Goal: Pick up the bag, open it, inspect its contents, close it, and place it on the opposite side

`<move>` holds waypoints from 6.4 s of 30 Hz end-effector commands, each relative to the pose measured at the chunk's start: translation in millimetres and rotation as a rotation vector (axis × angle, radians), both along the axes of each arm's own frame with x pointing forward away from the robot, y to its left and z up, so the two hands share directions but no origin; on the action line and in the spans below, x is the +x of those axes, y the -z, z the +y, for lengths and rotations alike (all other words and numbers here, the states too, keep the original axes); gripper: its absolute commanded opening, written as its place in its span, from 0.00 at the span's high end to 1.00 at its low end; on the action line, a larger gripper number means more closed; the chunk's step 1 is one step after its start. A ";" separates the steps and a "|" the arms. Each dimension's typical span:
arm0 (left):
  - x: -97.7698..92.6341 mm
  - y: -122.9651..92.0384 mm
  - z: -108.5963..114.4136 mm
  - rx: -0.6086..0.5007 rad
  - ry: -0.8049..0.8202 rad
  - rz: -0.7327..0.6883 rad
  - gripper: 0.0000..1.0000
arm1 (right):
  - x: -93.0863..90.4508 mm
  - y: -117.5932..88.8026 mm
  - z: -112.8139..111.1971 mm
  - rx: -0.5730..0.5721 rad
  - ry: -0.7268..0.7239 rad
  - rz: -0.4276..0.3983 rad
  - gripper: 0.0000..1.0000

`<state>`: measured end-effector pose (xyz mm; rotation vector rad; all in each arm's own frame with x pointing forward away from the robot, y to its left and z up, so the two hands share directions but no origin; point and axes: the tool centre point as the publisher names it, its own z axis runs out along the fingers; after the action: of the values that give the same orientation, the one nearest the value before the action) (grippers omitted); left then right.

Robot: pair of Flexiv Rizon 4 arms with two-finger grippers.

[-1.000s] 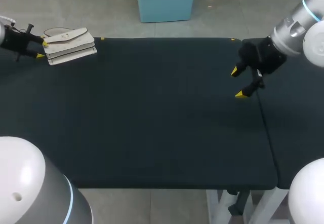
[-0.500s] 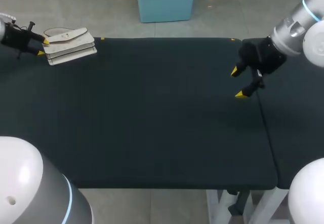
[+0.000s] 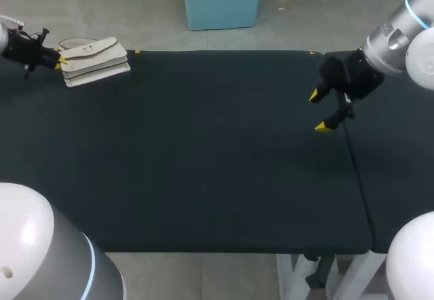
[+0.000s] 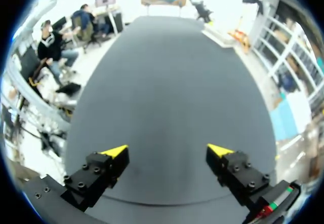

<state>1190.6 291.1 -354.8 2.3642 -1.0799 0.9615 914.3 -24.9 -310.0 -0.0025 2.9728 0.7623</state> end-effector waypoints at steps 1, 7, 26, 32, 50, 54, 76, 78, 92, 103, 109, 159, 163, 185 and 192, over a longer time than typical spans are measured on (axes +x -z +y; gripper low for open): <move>-0.7 3.8 3.2 -0.037 0.078 0.029 1.00 | 0.5 0.2 0.2 0.001 -0.001 0.001 0.00; -8.1 8.5 -6.8 -0.044 0.192 0.035 1.00 | 0.5 0.2 0.2 0.001 -0.001 0.001 0.00; -40.2 4.4 -42.5 -0.059 0.477 0.027 1.00 | 0.5 0.2 0.2 0.001 -0.001 0.001 0.00; -60.5 10.2 -56.9 -0.062 0.561 0.023 1.00 | 0.5 0.2 0.2 0.001 -0.001 0.001 0.00; -78.0 6.9 -63.9 -0.061 0.602 0.009 1.00 | 0.5 0.2 0.2 0.001 -0.001 0.001 0.00; -78.0 6.9 -63.9 -0.061 0.602 0.009 1.00 | 0.5 0.2 0.2 0.001 -0.001 0.001 0.00; -121.3 7.3 -139.1 -0.003 0.539 -0.117 1.00 | 0.5 0.2 0.2 0.001 -0.001 0.001 0.00; -123.0 5.7 -146.0 -0.002 0.553 -0.122 1.00 | 0.5 0.2 0.2 0.001 -0.001 0.001 0.00; -139.4 2.4 -170.4 -0.040 0.611 -0.120 1.00 | 0.5 0.2 0.2 0.001 -0.001 0.001 0.00; -143.2 -4.9 -163.8 -0.033 0.668 -0.078 0.82 | 0.5 0.2 0.2 0.001 -0.001 0.001 0.00; -141.9 -6.7 -162.0 -0.042 0.733 -0.027 0.84 | 0.5 0.2 0.2 0.001 -0.001 0.001 0.00; -147.0 12.4 -182.8 -0.075 0.859 0.053 1.00 | 0.5 0.2 0.2 0.001 -0.001 0.001 0.00; -151.4 12.0 -185.3 -0.056 0.818 0.018 1.00 | 0.5 0.2 0.2 0.001 -0.001 0.001 0.00; -176.1 21.5 -247.5 0.009 0.733 -0.019 1.00 | 0.5 0.2 0.2 0.001 -0.001 0.001 0.00; -187.0 20.4 -286.0 -0.010 0.829 -0.011 1.00 | 0.5 0.2 0.2 0.001 -0.001 0.001 0.00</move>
<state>1013.0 23.5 -369.4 1.5681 -1.8003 0.6050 914.5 -24.8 -310.0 -0.0031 2.9736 0.7620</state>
